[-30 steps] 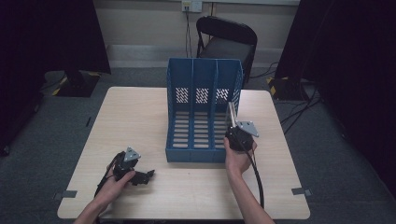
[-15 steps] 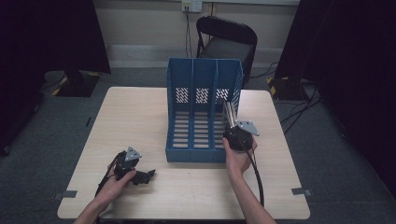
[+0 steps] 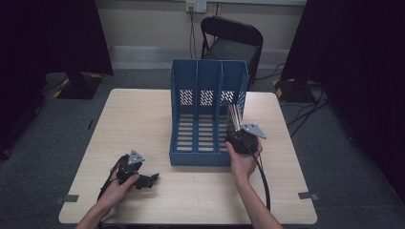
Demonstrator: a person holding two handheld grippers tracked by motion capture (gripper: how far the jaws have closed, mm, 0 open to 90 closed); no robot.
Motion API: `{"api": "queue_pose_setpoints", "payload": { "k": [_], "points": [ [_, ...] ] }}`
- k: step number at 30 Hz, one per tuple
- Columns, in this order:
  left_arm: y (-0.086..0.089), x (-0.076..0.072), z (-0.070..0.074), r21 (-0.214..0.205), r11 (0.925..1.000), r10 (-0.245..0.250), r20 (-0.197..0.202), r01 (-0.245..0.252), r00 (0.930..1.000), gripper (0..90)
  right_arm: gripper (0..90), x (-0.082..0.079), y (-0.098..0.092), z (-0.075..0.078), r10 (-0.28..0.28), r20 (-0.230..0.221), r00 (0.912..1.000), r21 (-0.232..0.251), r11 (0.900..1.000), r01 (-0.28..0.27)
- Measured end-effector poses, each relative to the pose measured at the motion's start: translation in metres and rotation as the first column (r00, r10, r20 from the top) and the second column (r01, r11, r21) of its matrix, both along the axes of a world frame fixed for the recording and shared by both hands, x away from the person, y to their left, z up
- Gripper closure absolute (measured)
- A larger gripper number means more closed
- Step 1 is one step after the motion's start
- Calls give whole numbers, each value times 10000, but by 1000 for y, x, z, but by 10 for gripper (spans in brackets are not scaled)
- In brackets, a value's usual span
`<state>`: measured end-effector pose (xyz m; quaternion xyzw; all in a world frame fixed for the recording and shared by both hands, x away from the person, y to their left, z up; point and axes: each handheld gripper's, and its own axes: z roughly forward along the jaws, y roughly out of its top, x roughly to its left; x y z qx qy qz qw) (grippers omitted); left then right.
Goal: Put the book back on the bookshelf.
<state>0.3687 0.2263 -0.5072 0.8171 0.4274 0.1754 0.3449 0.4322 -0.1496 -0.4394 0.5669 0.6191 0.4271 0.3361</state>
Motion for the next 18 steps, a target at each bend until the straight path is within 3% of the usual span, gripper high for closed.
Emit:
{"api": "queue_pose_setpoints", "payload": {
  "k": [14,18],
  "points": [
    [1,-2,0,8,10000,-84,-5,84,10000,0,245,-7,-9,8,761,-8,9971,264,9968,-760],
    [1,-2,0,4,10000,-87,-3,87,10000,0,216,-12,-12,11,1031,296,9942,291,9942,-1040]
  ]
}}
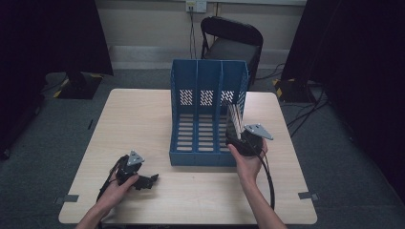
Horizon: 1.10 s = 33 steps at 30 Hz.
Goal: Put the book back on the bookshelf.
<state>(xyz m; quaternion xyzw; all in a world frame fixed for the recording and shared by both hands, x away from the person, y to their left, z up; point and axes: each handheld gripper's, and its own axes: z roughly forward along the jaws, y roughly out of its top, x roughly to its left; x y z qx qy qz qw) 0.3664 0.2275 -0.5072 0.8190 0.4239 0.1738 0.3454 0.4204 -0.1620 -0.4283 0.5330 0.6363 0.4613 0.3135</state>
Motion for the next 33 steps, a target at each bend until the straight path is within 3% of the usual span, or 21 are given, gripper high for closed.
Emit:
{"api": "queue_pose_setpoints", "payload": {
  "k": [6,16,24,30,33],
  "points": [
    [0,0,0,-8,10000,5,20,-5,10000,0,192,-6,-7,7,566,53,9984,159,9983,-567],
    [2,0,0,7,10000,7,17,-7,10000,0,165,-20,-38,12,1300,-107,9915,452,9906,-1294],
    [5,0,0,-17,9998,193,-5,-193,9998,0,141,-39,-55,13,1797,-243,9834,139,9837,-1794],
    [5,-1,0,22,9998,209,-2,-209,9998,0,138,-56,-67,4,2618,-439,9641,306,9650,-2606],
    [5,0,0,25,9998,204,-4,-204,9998,0,138,-64,-71,-2,2809,-796,9564,58,9596,-2813]
  ]
}}
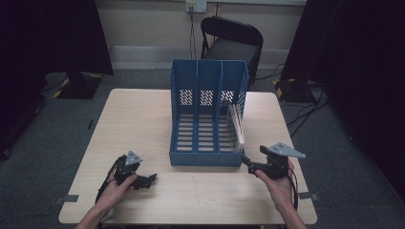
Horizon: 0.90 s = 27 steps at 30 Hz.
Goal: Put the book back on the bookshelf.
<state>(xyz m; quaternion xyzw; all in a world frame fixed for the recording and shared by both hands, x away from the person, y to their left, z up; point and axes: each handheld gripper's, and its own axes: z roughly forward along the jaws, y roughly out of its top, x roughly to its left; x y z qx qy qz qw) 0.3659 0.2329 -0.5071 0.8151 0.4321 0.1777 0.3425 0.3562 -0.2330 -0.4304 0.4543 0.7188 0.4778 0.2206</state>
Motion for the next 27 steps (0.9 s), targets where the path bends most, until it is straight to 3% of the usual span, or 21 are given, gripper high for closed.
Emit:
{"api": "queue_pose_setpoints", "payload": {
  "k": [7,10,16,19,22,25,26,27],
  "points": [
    [0,0,0,-16,10000,16,2,-16,10000,0,139,-12,-7,-26,432,-1073,9933,-709,9962,-510],
    [0,1,0,-6,10000,20,14,-20,10000,0,145,-12,-4,-41,593,-1883,9803,-1353,9871,-857],
    [-1,3,0,-24,9999,106,-4,-106,9999,0,156,-8,10,-55,748,-2531,9645,-1751,9770,-1217],
    [-1,5,0,-22,9999,125,7,-125,9999,0,210,-7,15,-60,648,-2678,9613,-1894,9747,-1185],
    [-2,6,0,-56,9998,180,8,-179,9998,0,193,-5,19,-66,612,-2711,9606,-2085,9706,-1206],
    [-2,7,0,-26,9999,161,8,-161,9999,0,179,-7,22,-69,556,-2363,9701,-2368,9650,-1130],
    [-2,7,0,-20,9999,163,7,-163,9999,0,176,-9,24,-71,634,-2158,9744,-2573,9589,-1194],
    [-2,7,0,-14,9999,158,6,-158,9999,0,172,-9,24,-72,692,-2030,9767,-2488,9611,-1198]
  ]
}}
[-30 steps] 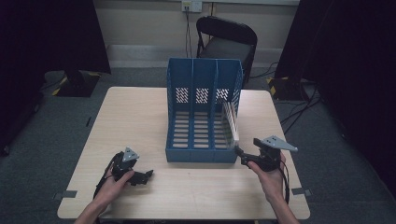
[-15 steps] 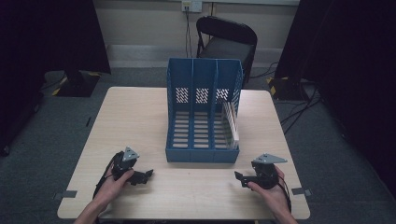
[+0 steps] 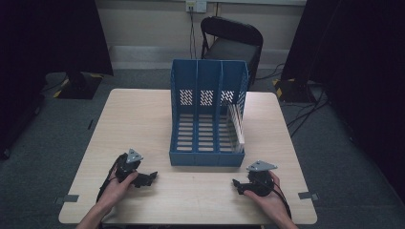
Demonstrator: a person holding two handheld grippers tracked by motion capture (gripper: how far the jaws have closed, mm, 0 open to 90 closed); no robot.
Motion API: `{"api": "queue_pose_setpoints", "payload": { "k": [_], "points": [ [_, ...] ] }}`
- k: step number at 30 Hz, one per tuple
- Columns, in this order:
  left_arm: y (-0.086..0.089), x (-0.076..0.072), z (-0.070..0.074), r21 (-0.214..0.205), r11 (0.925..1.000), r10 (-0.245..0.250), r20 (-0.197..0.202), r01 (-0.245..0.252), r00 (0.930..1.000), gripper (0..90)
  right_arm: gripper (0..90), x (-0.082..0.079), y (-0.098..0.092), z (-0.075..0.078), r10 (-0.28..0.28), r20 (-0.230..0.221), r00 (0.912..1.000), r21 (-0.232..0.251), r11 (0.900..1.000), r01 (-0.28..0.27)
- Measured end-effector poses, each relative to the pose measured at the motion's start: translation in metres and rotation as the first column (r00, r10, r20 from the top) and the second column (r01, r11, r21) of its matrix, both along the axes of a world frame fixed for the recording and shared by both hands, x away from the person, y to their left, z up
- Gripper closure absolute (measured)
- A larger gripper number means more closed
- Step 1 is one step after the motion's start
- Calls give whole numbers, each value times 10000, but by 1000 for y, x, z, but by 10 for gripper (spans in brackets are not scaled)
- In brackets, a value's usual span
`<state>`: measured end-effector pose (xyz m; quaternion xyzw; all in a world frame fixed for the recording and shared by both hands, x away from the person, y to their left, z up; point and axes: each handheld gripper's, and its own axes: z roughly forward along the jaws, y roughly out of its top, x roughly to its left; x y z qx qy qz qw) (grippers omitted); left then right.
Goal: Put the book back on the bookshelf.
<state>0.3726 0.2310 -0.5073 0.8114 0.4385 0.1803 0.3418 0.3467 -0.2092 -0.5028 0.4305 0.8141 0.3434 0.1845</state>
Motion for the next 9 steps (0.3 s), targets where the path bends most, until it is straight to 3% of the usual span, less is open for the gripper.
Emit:
{"api": "queue_pose_setpoints", "payload": {
  "k": [1,9],
  "points": [
    [0,0,0,-3,10000,14,6,-14,10000,0,169,-1,-1,-3,19,261,9997,183,9998,-23],
    [0,0,0,-1,10000,26,5,-26,10000,0,140,-2,0,-3,-226,240,9995,157,9996,223]
  ]
}}
